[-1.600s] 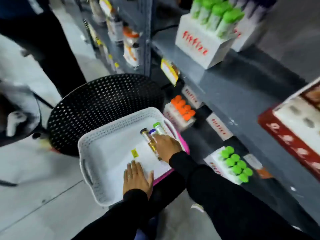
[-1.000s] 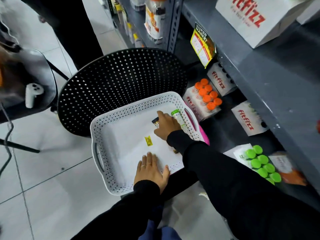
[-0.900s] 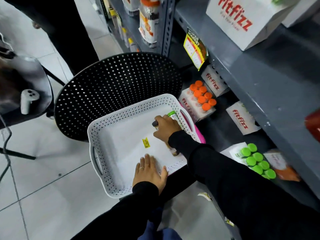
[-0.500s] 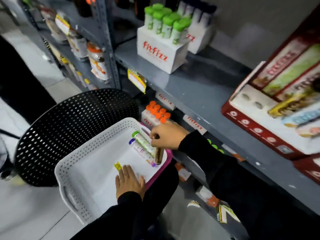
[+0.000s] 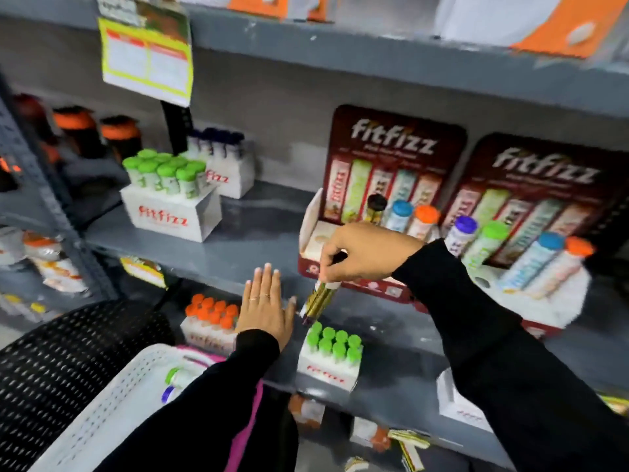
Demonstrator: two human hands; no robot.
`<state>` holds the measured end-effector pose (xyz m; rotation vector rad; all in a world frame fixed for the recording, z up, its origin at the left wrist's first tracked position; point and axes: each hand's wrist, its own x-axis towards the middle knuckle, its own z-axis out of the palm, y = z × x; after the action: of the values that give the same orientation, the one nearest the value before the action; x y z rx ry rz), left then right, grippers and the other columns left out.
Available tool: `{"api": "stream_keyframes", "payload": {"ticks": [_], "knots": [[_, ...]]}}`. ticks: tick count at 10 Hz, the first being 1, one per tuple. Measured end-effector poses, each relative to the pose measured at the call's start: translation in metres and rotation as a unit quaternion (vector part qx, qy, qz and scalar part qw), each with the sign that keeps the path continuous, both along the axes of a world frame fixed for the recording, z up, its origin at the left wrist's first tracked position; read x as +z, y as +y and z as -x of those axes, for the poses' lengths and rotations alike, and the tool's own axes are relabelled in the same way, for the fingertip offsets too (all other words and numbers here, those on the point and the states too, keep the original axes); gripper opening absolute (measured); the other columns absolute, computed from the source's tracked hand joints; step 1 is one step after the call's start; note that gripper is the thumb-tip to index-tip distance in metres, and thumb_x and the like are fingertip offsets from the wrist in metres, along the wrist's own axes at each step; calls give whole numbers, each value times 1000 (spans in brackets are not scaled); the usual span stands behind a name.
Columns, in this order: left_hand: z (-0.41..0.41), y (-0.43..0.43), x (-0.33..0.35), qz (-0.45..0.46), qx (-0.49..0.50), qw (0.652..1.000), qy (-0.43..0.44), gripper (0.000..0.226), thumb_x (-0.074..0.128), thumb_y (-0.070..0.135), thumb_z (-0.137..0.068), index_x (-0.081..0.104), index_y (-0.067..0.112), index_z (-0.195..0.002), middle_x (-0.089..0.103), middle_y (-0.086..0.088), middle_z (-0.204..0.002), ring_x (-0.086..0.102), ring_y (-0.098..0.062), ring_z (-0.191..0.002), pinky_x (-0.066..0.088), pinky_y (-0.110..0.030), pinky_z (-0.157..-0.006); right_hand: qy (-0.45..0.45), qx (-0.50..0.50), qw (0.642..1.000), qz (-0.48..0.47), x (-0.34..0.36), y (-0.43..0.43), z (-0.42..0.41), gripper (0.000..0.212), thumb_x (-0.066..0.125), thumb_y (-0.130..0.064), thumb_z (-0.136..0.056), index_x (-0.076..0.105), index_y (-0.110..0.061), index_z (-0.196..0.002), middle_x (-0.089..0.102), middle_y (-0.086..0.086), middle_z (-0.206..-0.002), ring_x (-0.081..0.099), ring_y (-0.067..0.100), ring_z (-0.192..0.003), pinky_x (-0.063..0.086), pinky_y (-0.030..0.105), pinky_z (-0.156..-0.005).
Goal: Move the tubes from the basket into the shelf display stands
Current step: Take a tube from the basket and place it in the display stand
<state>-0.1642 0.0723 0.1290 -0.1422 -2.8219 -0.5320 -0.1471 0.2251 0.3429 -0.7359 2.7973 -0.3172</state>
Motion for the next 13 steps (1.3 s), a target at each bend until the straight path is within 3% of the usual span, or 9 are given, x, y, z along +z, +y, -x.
{"api": "stream_keyframes", "payload": {"ticks": [1, 2, 4, 5, 6, 7, 8, 9, 13], "knots": [[11, 20, 2, 14, -9, 999, -28, 66, 24, 45, -93, 16, 3, -144, 12, -15, -156, 5, -27, -145, -1, -38, -118, 28, -31, 999, -6, 4, 17, -3, 21, 67, -15, -82, 72, -12, -102, 73, 6, -101, 64, 23, -93, 53, 34, -81], [16, 31, -3, 38, -1, 997, -68, 66, 23, 45, -96, 9, 2, -145, 7, -15, -157, 0, -27, -145, -1, -39, -119, 45, -46, 997, -34, 5, 29, -7, 33, 68, -12, -80, 68, -12, -113, 70, 8, -113, 63, 25, -101, 53, 35, -87], [16, 34, -7, 58, 12, 995, -78, 66, 20, 46, -95, 11, 4, -145, 10, -13, -157, 4, -27, -145, -1, -39, -118, 28, -85, 995, -39, 11, 52, -12, 39, 65, -1, -80, 67, -18, -115, 66, 1, -119, 57, 16, -96, 41, 19, -72], [15, 35, -8, 57, 16, 996, -72, 65, 22, 46, -95, 13, 4, -144, 13, -13, -156, 6, -27, -144, 0, -39, -118, 6, -97, 995, -39, 11, 58, -15, 31, 68, -4, -79, 68, -19, -106, 66, -1, -101, 53, 10, -76, 36, 16, -52], [15, 35, -8, 58, 17, 996, -70, 65, 23, 46, -95, 16, 4, -144, 15, -14, -156, 9, -28, -144, 2, -39, -119, 2, -111, 994, -24, 9, 65, -17, 9, 71, -12, -80, 70, -13, -89, 60, -11, -72, 51, 3, -63, 36, 11, -47], [16, 35, -8, 61, 15, 995, -71, 65, 23, 46, -94, 17, 4, -144, 16, -14, -156, 10, -28, -144, 4, -40, -119, 16, -134, 991, -14, 6, 72, -19, 12, 70, -8, -81, 69, -11, -92, 58, -12, -71, 53, 9, -70, 36, 14, -52], [16, 34, -9, 66, 14, 995, -71, 65, 21, 46, -94, 16, 5, -144, 15, -13, -156, 9, -27, -144, 3, -39, -119, 21, -162, 986, -32, 6, 83, -22, 31, 71, -2, -79, 68, -14, -107, 65, 1, -98, 54, 14, -85, 44, 24, -70], [16, 33, -10, 73, 17, 994, -73, 65, 19, 47, -94, 15, 6, -145, 15, -12, -156, 9, -27, -144, 4, -39, -119, 30, -203, 978, -35, 9, 100, -26, 33, 70, 3, -78, 71, -17, -104, 68, 2, -108, 51, 12, -88, 45, 26, -73], [13, 36, -3, 73, 21, 994, -76, 64, 23, 45, -95, 17, 5, -144, 14, -13, -156, 9, -27, -144, 3, -39, -120, 164, -410, 893, -84, 19, 171, -37, 24, 53, 6, -85, 70, 0, -100, 69, 19, -103, 65, 32, -88, 54, 34, -74]]}}
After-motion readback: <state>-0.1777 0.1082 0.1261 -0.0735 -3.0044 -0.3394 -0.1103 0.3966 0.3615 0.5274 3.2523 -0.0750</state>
